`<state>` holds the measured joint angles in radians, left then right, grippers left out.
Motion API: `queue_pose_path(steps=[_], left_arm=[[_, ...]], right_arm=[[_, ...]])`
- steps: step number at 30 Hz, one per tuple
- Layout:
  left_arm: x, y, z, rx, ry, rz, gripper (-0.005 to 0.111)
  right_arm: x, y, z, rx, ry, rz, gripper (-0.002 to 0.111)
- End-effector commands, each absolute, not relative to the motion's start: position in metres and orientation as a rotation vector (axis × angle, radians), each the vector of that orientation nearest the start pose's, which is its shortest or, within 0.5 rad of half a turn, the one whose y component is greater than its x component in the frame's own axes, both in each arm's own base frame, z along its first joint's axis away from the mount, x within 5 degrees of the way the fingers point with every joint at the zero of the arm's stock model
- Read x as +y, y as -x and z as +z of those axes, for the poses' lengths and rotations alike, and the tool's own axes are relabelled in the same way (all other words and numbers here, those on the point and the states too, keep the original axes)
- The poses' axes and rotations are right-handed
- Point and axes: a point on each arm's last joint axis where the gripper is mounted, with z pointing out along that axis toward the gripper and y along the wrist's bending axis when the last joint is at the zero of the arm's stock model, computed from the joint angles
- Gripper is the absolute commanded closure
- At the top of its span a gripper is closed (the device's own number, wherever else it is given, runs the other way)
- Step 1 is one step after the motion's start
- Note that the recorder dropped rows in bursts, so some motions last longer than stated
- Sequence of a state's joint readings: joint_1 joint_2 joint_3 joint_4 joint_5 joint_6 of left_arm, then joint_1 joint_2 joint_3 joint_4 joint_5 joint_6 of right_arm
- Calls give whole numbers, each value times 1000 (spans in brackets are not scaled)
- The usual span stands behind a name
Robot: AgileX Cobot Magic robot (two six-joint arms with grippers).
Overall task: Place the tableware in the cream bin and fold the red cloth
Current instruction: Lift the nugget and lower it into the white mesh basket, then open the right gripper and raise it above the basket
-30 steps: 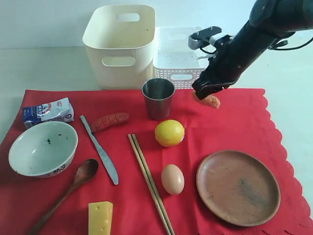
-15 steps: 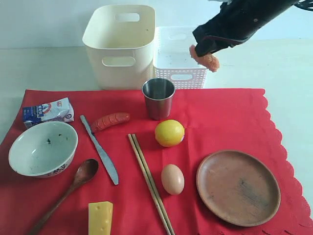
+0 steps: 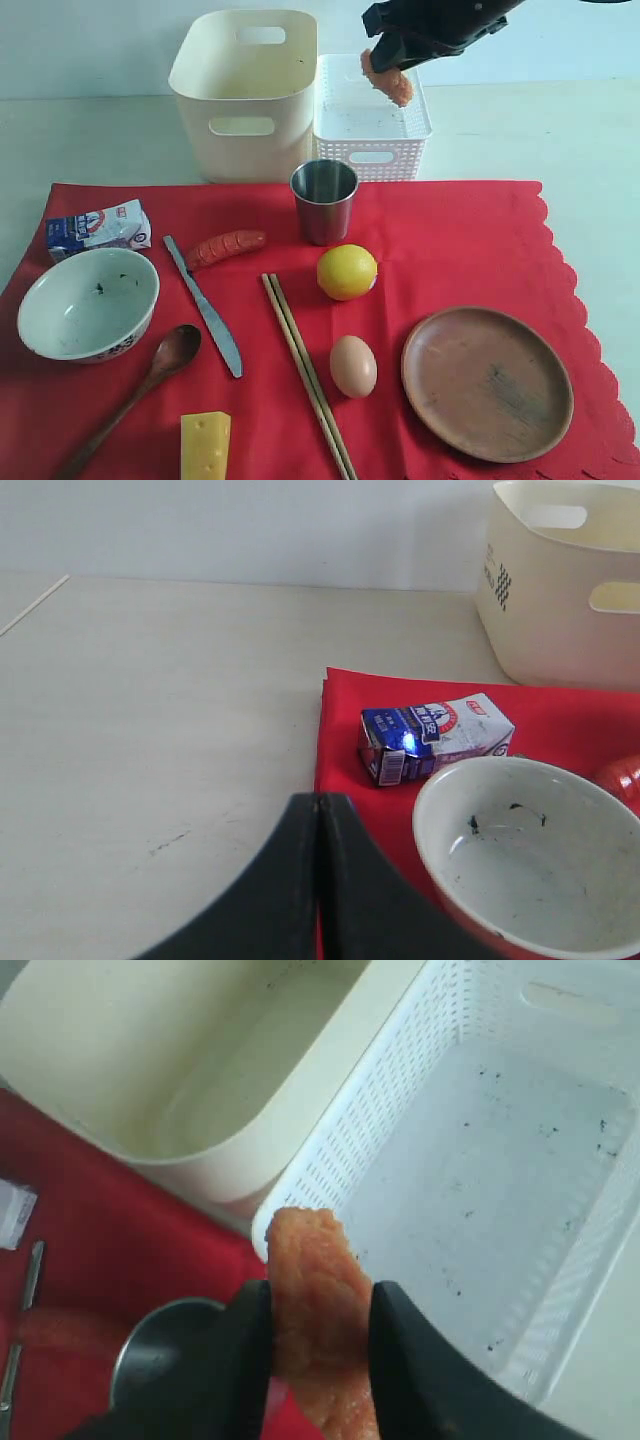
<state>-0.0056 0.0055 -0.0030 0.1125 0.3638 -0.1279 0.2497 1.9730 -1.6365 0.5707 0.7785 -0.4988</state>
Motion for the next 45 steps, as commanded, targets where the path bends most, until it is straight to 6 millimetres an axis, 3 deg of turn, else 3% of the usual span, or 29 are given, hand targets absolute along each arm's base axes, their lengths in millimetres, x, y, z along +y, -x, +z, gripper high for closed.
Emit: queue_pose_path(steps=[1,12,17,23,27,31,37,45], left_arm=[[3,-53,182,1828,38,11,107],[3,-53,182,1826,38,11,107],[3,-53,182,1826,38,11,107],[3,-54,183,1823,37,11,107],[3,-54,183,1822,37,11,107],[3,-54,183,1822,37,11,107],[3,-54,183,1822,37,11,107],[3,-54,183,1822,37,11,107]], right_arm=[[147,-443,249,2403,517,549,108],[154,-481,193,2422,478,518,108],[156,-488,165,2466,474,519,108],[156,-493,146,2475,452,500,108],[155,-494,136,2489,449,494,100],[155,-495,135,2478,441,486,83],[157,-502,152,2429,446,492,56],[160,-500,181,2428,421,551,49]])
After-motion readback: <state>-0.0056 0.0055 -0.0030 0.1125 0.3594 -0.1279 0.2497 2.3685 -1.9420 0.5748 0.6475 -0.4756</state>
